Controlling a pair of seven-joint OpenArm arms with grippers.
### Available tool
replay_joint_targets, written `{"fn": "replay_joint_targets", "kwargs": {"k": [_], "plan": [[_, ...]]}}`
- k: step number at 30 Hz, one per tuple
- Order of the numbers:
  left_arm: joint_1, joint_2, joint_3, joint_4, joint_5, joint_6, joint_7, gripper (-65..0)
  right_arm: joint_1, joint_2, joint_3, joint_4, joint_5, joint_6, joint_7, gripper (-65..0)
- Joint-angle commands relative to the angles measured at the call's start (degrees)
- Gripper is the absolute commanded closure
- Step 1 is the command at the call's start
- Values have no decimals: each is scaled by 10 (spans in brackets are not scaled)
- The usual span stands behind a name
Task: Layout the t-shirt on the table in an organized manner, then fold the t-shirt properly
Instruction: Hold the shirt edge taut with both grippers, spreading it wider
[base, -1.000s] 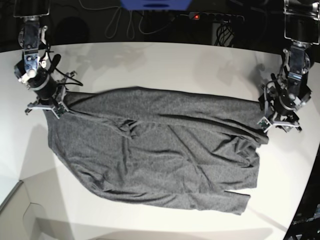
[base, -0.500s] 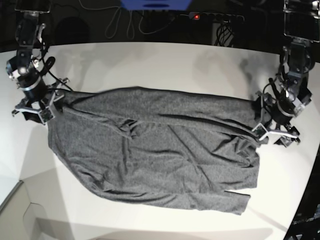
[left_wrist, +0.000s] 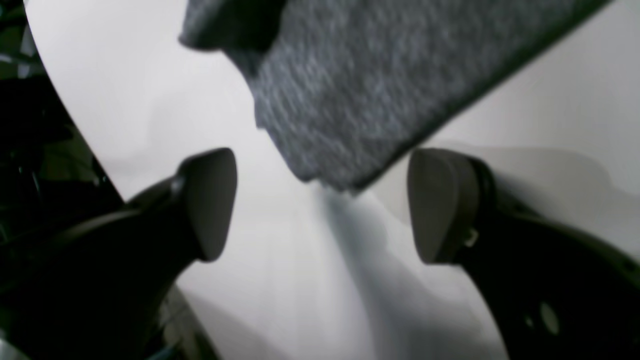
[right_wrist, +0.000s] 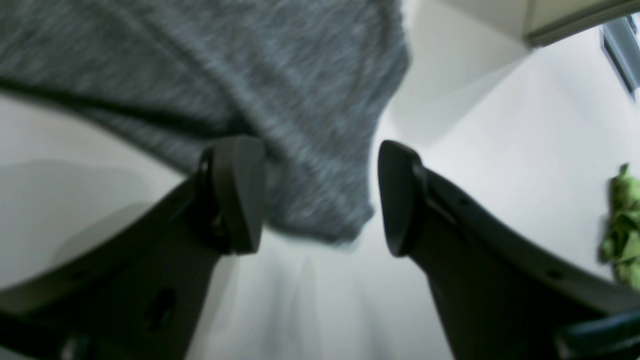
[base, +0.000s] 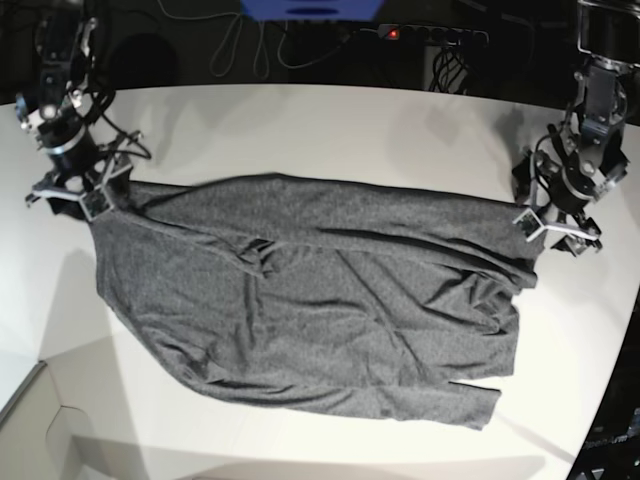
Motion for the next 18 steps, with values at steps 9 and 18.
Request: {"fn": "replay_joint_targets", "kwargs": {"k": [9, 18], "plan": [[-53, -11, 65, -76, 2, -1, -7, -522, -11, -3, 16, 12, 4, -3, 12, -363], [-62, -11, 95, -87, 2, -2, -8, -346, -22, -2, 38, 12, 4, -3, 12, -362]]}}
